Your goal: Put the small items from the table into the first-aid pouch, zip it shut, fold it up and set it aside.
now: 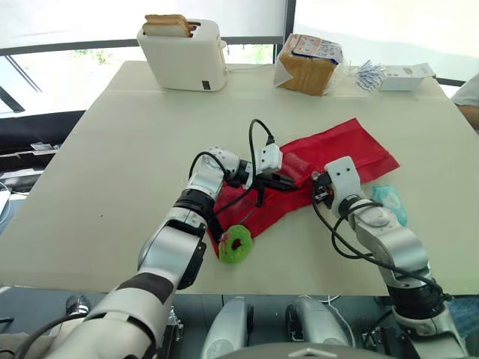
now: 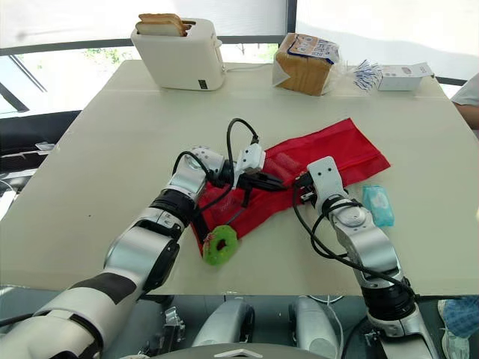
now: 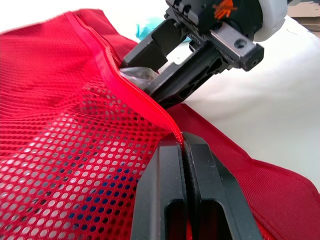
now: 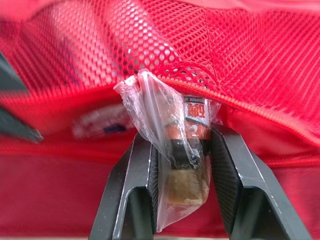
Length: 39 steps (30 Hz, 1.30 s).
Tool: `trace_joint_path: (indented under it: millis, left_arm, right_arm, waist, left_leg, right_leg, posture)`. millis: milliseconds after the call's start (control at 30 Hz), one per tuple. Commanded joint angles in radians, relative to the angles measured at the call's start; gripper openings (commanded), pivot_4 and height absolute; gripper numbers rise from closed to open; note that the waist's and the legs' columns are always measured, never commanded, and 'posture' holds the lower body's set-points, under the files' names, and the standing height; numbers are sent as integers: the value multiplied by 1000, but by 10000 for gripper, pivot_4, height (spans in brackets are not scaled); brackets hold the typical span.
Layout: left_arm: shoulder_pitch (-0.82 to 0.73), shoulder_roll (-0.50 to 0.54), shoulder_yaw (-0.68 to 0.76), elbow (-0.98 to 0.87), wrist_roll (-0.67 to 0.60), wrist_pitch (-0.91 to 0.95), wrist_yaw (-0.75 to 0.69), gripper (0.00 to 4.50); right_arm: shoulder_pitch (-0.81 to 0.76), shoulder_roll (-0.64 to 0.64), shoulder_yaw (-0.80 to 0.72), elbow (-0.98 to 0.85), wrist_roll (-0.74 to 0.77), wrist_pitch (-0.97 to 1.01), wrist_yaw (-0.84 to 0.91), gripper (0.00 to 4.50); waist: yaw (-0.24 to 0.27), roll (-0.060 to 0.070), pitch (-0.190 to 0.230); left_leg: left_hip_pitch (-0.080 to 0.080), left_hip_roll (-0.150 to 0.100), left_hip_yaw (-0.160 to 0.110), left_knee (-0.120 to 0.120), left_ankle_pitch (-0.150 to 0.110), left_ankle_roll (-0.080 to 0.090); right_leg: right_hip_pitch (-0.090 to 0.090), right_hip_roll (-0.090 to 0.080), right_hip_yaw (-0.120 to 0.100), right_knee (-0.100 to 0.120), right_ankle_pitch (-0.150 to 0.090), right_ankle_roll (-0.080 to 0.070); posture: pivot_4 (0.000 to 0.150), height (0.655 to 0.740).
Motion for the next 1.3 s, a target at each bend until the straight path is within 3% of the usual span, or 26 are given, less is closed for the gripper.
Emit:
trace_joint_path:
  millis: [33, 500, 833, 1300]
  left_arm:
    - [-27, -16, -7, 11, 6, -29, -12, 0]
    - [-48, -34, -2, 56, 21, -55, -5, 0]
    - [-56, -56, -18, 86, 41, -93, -28, 0]
    - [-58, -62, -11, 119, 55, -112, -25, 0]
  right_arm:
    - [10, -44, 62, -74, -12, -37, 58, 9467]
    - [137, -3, -75, -187, -10, 73, -5, 9467]
    - [30, -9, -21, -5, -80, -37, -12, 9467]
    - [1, -175, 98, 74, -182, -217, 147, 9467]
  waist:
    - [-1, 0, 0]
    - [0, 0, 0]
    - [-2, 0, 0]
    - [-2, 0, 0]
  left_leg:
    - [0, 0, 0, 0, 0, 0]
    - [0, 0, 0, 0, 0, 0]
    - [0, 0, 0, 0, 0, 0]
    - [0, 0, 0, 0, 0, 0]
  right_leg:
    - [0, 0, 0, 0, 0, 0]
    - [0, 0, 0, 0, 0, 0]
    - [0, 0, 0, 0, 0, 0]
    - [0, 0, 0, 0, 0, 0]
  posture:
    - [1500, 7400]
    - [1500, 7400]
    - [1500, 7400]
    - [1500, 7400]
